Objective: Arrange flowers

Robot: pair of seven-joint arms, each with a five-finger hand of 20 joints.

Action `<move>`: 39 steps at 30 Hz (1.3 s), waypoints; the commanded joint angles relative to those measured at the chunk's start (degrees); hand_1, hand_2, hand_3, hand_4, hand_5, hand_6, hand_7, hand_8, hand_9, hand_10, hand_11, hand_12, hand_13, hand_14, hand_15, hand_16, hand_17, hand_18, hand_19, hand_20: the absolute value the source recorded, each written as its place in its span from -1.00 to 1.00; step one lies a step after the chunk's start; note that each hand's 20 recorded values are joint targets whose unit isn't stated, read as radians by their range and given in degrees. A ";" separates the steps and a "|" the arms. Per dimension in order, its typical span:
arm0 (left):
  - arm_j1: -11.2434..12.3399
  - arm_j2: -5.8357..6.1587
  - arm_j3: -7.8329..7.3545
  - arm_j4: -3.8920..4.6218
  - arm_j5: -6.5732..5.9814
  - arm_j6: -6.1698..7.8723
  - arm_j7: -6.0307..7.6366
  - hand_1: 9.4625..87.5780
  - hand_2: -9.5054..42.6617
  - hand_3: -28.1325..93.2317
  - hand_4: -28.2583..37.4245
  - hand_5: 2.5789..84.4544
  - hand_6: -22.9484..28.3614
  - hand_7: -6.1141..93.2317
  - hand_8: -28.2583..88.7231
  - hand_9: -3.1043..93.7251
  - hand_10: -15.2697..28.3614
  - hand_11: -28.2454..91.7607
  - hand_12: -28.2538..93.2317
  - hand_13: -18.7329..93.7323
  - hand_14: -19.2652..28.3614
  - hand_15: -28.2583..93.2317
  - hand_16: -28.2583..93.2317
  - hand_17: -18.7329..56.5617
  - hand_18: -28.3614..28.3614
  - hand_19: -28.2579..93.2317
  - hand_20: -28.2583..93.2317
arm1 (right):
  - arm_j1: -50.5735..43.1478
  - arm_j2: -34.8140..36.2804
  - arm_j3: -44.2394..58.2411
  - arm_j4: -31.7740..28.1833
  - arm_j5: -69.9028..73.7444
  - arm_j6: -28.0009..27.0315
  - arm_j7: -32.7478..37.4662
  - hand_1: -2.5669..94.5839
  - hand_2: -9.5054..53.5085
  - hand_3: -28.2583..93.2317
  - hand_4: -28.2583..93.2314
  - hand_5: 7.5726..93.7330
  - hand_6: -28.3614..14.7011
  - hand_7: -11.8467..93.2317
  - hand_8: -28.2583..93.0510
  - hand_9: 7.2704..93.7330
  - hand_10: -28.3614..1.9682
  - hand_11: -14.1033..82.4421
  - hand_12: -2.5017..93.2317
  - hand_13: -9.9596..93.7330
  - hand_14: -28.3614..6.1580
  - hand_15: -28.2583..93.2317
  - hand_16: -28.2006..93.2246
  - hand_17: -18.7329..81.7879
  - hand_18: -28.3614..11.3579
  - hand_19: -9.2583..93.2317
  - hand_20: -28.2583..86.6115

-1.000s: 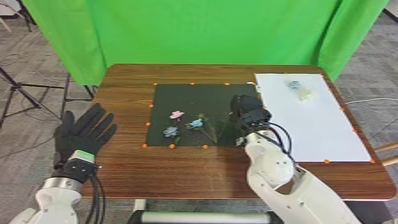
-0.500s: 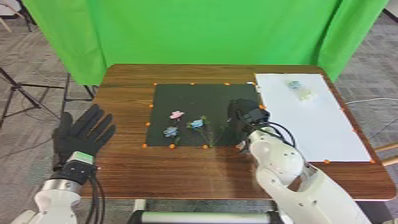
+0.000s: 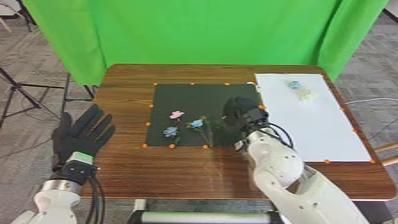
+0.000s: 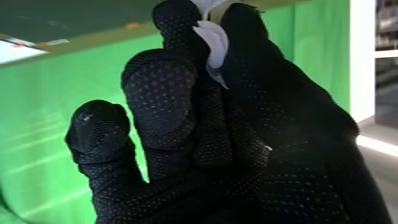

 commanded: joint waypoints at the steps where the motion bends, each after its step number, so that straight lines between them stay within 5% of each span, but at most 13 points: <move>1: -0.29 -0.51 0.45 -0.01 0.20 -0.35 -0.85 -0.59 0.03 0.54 -1.00 -0.08 0.13 -0.51 -0.70 -0.23 0.22 -0.22 -0.39 -0.27 0.36 0.01 -0.69 -0.69 0.44 0.01 -0.41 | 5.08 -4.45 -4.86 5.19 -2.98 5.35 -0.53 0.32 -0.75 0.43 -1.00 0.64 0.32 -0.50 -0.53 0.74 0.29 -0.55 -0.43 0.70 0.27 0.44 0.03 0.22 -0.66 0.97 0.22; 8: -1.19 -0.26 1.12 0.36 0.05 -0.53 -0.96 -0.60 0.03 0.54 -1.00 -0.08 0.14 -0.51 -0.70 -0.23 0.22 -0.22 -0.39 -0.27 0.36 0.01 -0.69 -0.69 0.44 0.01 -0.41 | 6.84 -6.53 -7.23 9.82 -5.93 6.83 -0.26 0.32 -0.75 0.42 -1.00 0.64 0.33 -0.49 -0.53 0.75 0.30 -0.55 -0.42 0.69 0.26 0.44 0.03 0.21 -0.65 0.96 0.23; 19: -0.52 0.18 0.62 0.32 -0.30 -0.20 -0.79 -0.59 0.03 0.54 -1.00 -0.08 0.14 -0.51 -0.70 -0.23 0.22 -0.22 -0.39 -0.26 0.36 0.01 -0.69 -0.68 0.44 0.01 -0.41 | 4.20 -5.76 -4.94 6.54 -3.98 0.42 0.31 0.20 -1.00 0.54 -1.00 0.50 0.28 -0.40 -0.56 0.57 0.14 -0.46 -0.50 0.60 0.21 0.46 0.00 0.16 -0.68 0.91 0.20; 21: -0.63 0.40 0.95 0.24 -1.05 0.34 0.13 -0.59 0.03 0.54 -1.00 -0.08 0.14 -0.51 -0.70 -0.23 0.23 -0.22 -0.39 -0.26 0.36 0.01 -0.69 -0.68 0.44 0.01 -0.41 | 4.00 -5.69 -4.56 5.39 -2.77 -1.57 0.47 0.13 -1.00 0.61 -1.00 0.44 0.27 -0.41 -0.59 0.50 0.08 -0.41 -0.58 0.58 0.20 0.46 0.00 0.15 -0.69 0.90 0.20; 30: -1.30 0.39 0.88 0.62 -0.38 -0.74 -1.34 -0.59 -0.01 0.56 -1.00 -0.08 0.13 -0.50 -0.70 -0.23 0.22 -0.22 -0.39 -0.27 0.35 0.01 -0.69 -0.68 0.44 0.01 -0.41 | 2.68 -5.74 -3.19 3.33 -1.78 -4.46 0.02 -0.01 -1.00 0.71 -1.00 0.28 0.24 -0.43 -0.74 0.34 -0.01 -0.42 -0.60 0.51 0.14 0.48 -0.02 0.11 -0.71 0.86 0.19; 39: -1.17 0.13 0.57 0.45 -0.25 -0.87 -1.18 -0.58 -0.04 0.55 -1.00 -0.09 0.13 -0.50 -0.70 -0.24 0.22 -0.23 -0.39 -0.27 0.36 0.01 -0.69 -0.68 0.44 0.00 -0.41 | 1.56 -1.71 1.94 0.52 -0.34 1.12 2.36 -0.13 -1.00 0.68 -1.00 0.23 0.19 -0.45 -0.74 0.28 -0.10 -0.44 -0.61 0.50 0.09 0.49 -0.04 0.10 -0.73 0.85 0.19</move>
